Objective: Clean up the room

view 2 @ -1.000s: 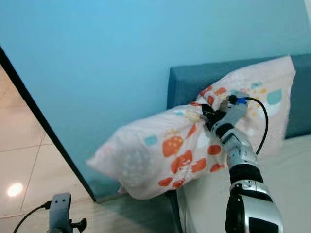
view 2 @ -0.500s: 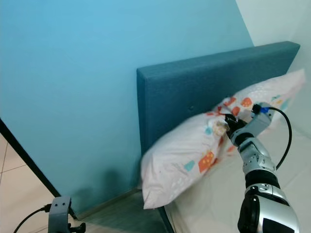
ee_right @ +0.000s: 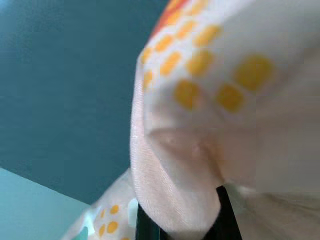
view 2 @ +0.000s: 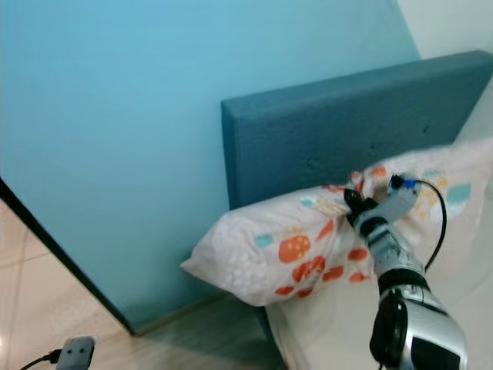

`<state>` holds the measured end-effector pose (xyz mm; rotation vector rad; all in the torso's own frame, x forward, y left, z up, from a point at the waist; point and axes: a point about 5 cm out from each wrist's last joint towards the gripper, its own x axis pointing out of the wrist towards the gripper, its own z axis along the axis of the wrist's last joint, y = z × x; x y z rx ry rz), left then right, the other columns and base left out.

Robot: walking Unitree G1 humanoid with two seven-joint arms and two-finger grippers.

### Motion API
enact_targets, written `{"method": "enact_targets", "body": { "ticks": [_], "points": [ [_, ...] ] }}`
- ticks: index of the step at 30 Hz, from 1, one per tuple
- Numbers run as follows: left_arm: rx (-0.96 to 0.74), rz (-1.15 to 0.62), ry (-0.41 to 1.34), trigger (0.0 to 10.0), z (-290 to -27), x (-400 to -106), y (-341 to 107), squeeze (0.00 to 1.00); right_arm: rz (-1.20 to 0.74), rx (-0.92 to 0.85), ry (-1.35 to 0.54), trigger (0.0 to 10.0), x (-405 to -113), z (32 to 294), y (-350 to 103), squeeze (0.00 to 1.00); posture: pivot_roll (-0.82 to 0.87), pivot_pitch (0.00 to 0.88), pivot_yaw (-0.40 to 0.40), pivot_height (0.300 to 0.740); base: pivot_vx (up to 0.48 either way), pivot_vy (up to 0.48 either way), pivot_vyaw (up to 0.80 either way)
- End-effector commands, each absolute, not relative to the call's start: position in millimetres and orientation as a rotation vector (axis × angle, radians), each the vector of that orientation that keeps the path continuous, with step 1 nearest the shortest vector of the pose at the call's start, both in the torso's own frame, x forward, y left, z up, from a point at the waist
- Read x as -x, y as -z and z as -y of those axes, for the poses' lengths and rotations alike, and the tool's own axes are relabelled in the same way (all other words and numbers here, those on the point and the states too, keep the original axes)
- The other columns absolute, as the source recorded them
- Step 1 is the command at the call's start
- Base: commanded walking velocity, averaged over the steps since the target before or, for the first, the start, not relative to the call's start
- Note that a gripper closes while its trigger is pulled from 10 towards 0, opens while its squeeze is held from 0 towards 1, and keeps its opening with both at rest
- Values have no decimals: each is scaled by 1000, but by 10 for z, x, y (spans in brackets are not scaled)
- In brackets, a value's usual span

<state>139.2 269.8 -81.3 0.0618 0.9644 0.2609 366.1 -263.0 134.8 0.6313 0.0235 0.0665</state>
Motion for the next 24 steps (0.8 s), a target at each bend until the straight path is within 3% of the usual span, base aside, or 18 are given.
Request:
{"method": "enact_targets", "body": {
  "ticks": [1, 5, 12, 19, 24],
  "points": [
    [-106, -972, -238, 10000, -2767, -1355, 799, 0, 177, -619, -103, 10000, -3775, 2770, -1852, 0, 92, 123, -1, 740, 0, 0, 0],
    [-126, -961, -232, 10000, -2839, -1357, 766, 0, 333, -600, -91, 10000, -3797, 3001, -2343, 0, 106, 145, 11, 740, 0, 0, 0],
    [-142, -954, -229, 10000, -2899, -1346, 742, 0, 284, -546, 12, 10000, -3732, 3164, -2271, 0, 116, 161, 12, 740, 0, 0, 0],
    [-174, -978, -181, 10000, -2901, -1208, 777, 0, -172, -530, 400, 10000, -3134, 3355, -886, 0, 141, 187, 31, 740, 0, 0, 0],
    [-179, -984, -177, 10000, -2911, -1197, 777, 0, -252, -563, 470, 10000, -2925, 3344, -587, 0, 143, 186, 37, 740, 0, 0, 0]
  ]
}}
